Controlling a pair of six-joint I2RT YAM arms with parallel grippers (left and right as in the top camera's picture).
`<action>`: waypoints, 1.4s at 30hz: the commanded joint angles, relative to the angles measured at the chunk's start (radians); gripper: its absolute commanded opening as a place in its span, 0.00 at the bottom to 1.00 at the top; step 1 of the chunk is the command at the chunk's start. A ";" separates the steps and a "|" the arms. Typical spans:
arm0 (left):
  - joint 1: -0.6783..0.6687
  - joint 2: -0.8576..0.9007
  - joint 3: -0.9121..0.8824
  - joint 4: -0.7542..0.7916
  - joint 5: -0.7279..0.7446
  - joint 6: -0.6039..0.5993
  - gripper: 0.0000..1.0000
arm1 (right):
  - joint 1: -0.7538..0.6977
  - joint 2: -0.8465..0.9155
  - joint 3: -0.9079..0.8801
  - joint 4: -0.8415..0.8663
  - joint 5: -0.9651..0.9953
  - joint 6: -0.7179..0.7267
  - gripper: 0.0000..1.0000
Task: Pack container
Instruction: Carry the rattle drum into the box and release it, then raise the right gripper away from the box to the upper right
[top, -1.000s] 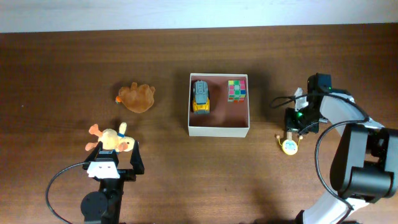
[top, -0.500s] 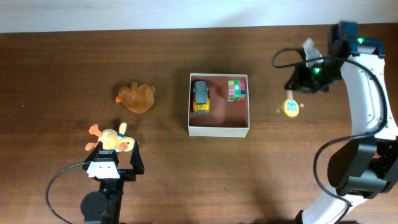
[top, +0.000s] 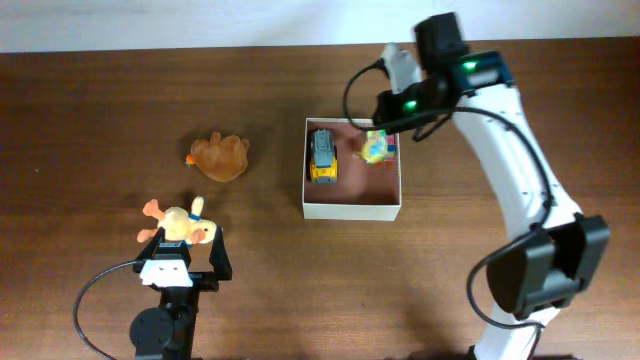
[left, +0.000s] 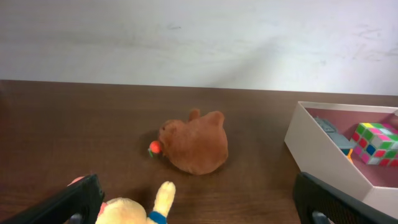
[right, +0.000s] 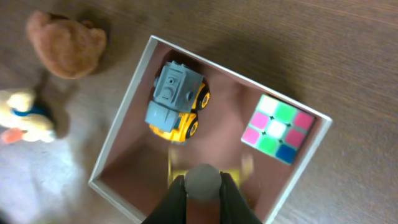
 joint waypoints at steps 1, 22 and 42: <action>0.004 -0.008 -0.006 -0.001 -0.003 0.016 0.99 | 0.051 0.093 0.010 0.023 0.123 0.026 0.13; 0.004 -0.008 -0.006 -0.001 -0.003 0.016 0.99 | 0.069 0.247 0.082 0.018 0.109 0.025 0.41; 0.004 -0.008 -0.006 -0.001 -0.003 0.016 0.99 | -0.200 0.178 0.513 -0.543 0.387 0.293 0.99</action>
